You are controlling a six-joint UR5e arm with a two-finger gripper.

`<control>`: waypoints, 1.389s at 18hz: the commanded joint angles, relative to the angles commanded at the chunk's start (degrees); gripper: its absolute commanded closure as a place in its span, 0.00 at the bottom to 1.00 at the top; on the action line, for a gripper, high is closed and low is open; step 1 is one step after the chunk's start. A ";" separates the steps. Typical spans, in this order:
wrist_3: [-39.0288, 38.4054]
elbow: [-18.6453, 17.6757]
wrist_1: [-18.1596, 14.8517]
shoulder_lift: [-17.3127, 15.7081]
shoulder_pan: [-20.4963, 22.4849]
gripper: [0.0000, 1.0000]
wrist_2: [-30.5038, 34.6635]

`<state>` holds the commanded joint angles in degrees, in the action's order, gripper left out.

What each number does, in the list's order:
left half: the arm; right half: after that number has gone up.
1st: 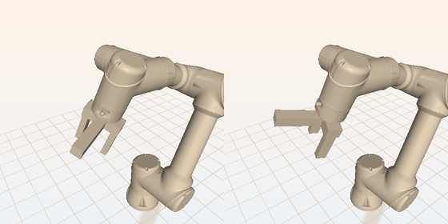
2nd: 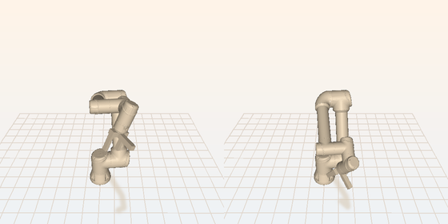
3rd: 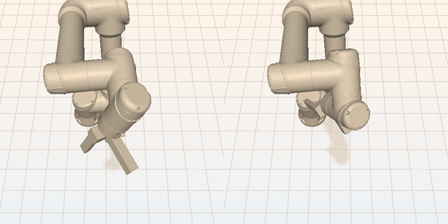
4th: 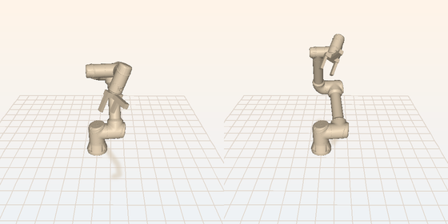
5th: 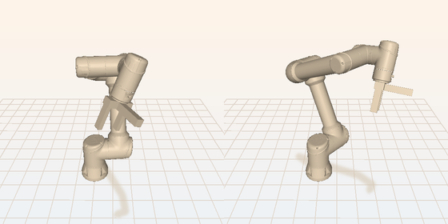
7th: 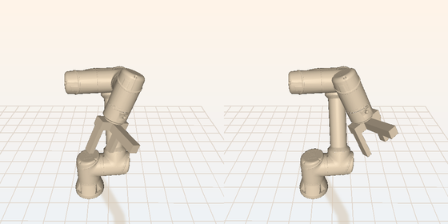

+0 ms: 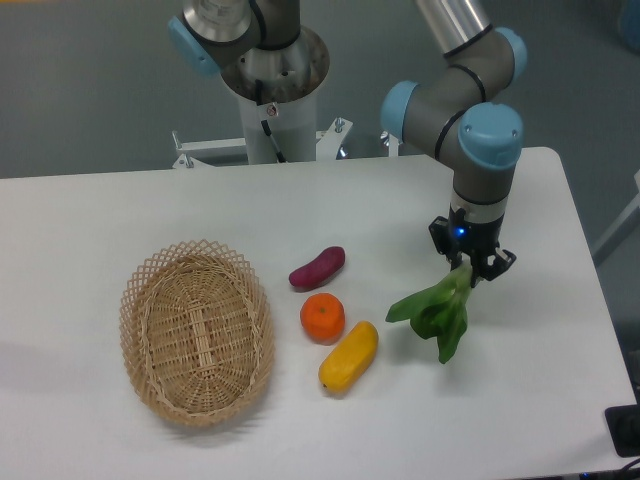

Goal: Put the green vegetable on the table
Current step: 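Lower the held bok choy toward the table surface, then open the gripper to release the bok choy and lift away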

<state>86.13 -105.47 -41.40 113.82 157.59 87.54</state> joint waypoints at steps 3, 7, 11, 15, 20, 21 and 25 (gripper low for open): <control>0.00 0.00 0.00 0.09 -0.09 0.59 0.09; 0.00 0.09 0.00 0.18 -0.09 0.43 0.09; -0.44 0.61 0.00 -0.43 -0.09 0.00 -0.09; -0.27 2.36 -0.09 -1.49 -0.18 0.00 -0.17; -0.79 9.30 -1.23 -1.67 -2.46 0.00 0.18; -0.79 10.10 -1.40 -1.93 -2.46 0.00 0.18; -0.27 13.44 -6.92 -3.51 -2.02 0.00 0.00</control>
<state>85.86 -92.03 -48.32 110.31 155.56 87.54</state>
